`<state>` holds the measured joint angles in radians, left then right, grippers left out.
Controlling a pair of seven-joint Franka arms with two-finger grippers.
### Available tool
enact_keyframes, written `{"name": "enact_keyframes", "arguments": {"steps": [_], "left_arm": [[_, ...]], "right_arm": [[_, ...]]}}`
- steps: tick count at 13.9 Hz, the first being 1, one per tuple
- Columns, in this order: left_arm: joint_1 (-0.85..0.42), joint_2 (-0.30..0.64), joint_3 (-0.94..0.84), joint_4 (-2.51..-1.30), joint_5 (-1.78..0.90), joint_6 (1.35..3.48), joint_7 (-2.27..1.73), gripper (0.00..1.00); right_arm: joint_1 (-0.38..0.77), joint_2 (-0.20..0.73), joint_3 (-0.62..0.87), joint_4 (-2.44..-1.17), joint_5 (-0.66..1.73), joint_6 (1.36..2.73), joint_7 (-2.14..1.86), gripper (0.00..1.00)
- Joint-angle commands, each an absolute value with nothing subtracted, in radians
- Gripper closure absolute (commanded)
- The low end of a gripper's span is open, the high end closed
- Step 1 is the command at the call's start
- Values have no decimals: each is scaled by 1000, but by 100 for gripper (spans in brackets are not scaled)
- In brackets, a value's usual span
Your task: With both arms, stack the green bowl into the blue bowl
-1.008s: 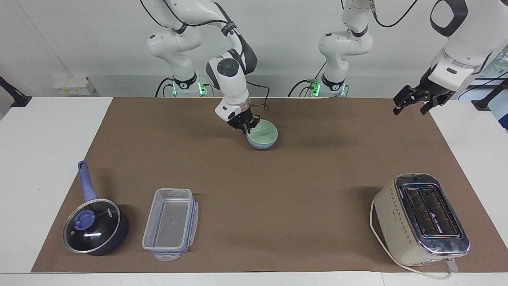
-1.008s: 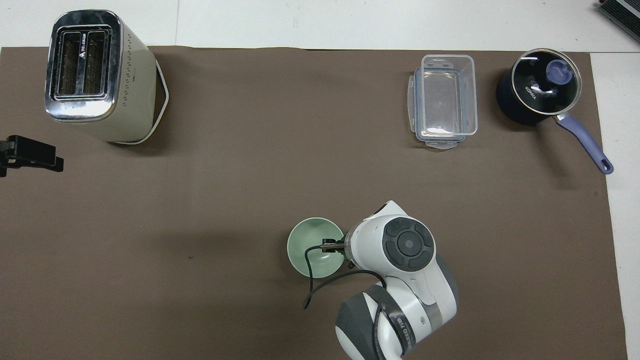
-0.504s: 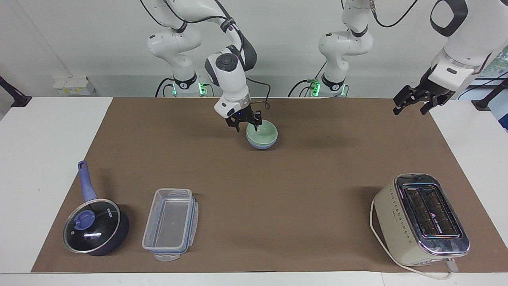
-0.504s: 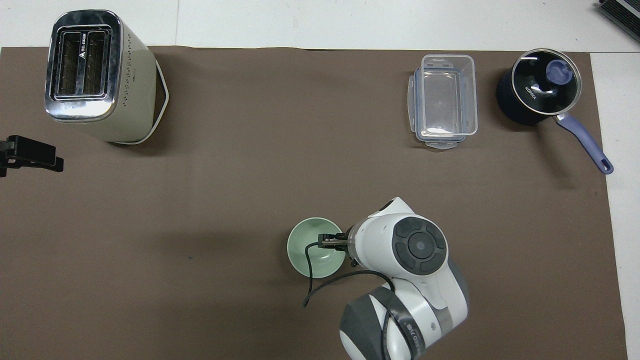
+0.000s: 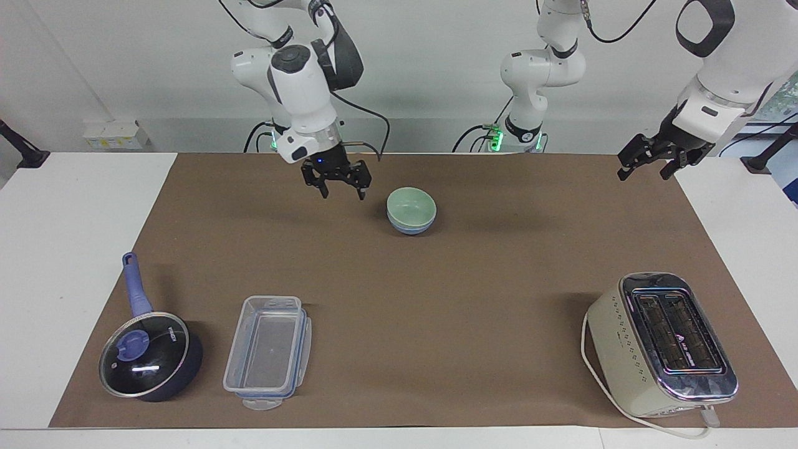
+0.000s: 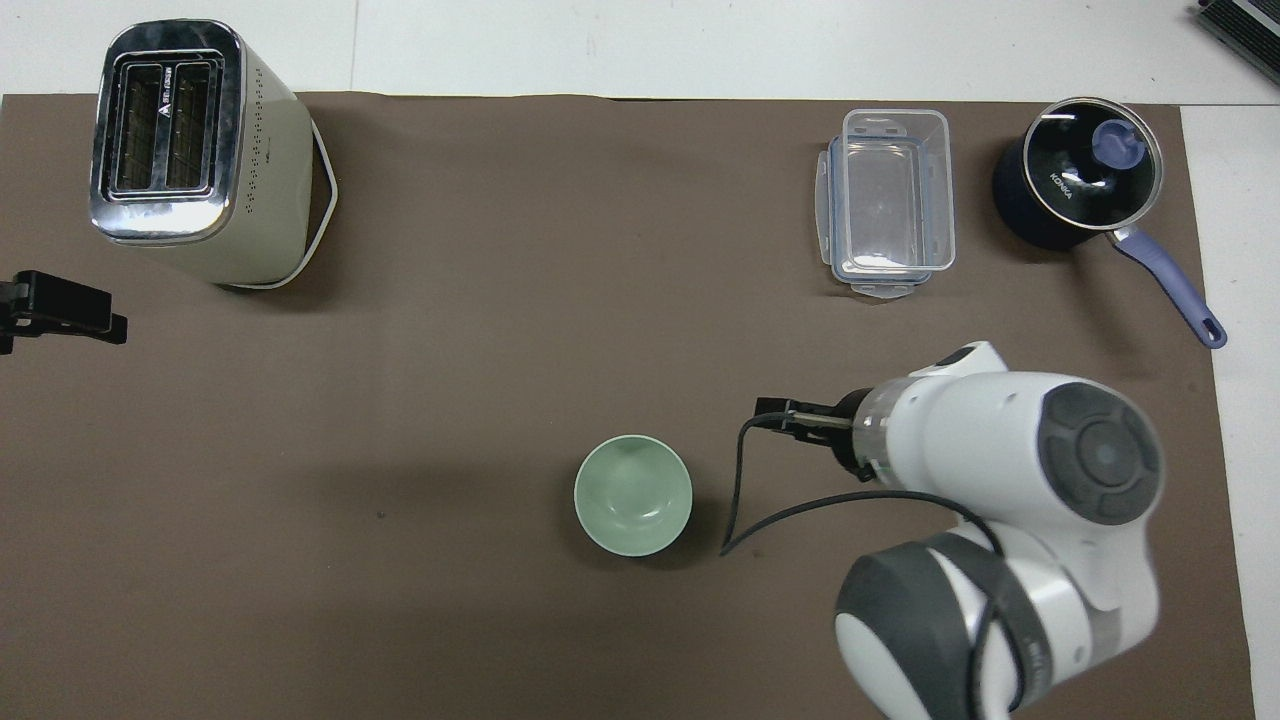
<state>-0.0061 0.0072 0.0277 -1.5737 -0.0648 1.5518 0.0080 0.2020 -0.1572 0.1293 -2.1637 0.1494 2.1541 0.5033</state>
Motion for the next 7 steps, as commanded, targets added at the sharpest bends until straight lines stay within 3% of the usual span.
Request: {"name": "enact_keyframes", "arguments": {"steps": [1, 7], "left_arm": [[2, 15, 23, -1549, -49, 1526, 15, 0], [2, 15, 25, -1549, -49, 1526, 15, 0]], "right_arm": [[89, -141, 140, -2038, 83, 2038, 444, 0], [-41, -95, 140, -1745, 12, 1771, 384, 0]]}}
